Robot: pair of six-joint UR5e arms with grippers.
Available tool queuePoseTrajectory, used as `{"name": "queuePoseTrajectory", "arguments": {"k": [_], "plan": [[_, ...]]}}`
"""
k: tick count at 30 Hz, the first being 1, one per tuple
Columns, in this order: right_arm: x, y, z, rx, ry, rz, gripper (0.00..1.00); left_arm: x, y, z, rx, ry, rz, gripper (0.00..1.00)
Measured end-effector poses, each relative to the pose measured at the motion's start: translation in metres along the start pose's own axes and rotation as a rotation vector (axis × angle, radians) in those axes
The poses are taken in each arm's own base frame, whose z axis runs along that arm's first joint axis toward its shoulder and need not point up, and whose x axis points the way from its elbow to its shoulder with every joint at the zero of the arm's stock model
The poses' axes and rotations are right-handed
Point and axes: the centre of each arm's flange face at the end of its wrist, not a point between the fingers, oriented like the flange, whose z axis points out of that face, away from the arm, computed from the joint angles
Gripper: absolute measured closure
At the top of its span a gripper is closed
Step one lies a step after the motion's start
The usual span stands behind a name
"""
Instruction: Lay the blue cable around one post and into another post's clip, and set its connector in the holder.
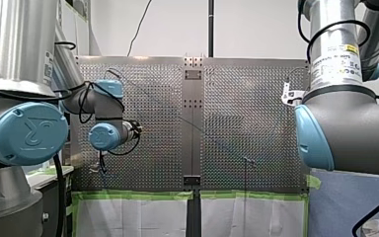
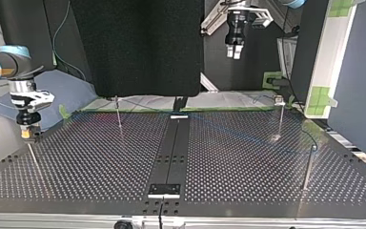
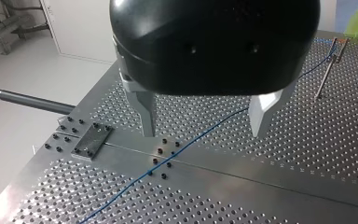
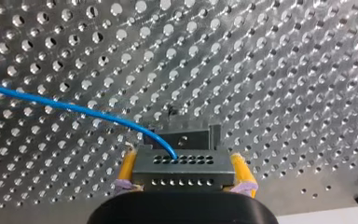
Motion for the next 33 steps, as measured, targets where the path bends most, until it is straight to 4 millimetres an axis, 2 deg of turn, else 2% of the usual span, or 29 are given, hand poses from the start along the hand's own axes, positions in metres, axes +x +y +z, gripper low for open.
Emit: {"name": "queuePoseTrajectory", "arguments": {"k": [13, 33], "plan": [[-0.006, 0.003, 0.005, 0.024, -0.006, -0.001, 1.0, -0.001, 0.001, 0.004, -0.003, -0.004, -0.001, 0.02], [-0.003, 0.005, 0.012, 0.054, -0.004, -0.006, 1.0, -0.002, 0.003, 0.007, -0.005, -0.007, -0.001, 0.02]]}}
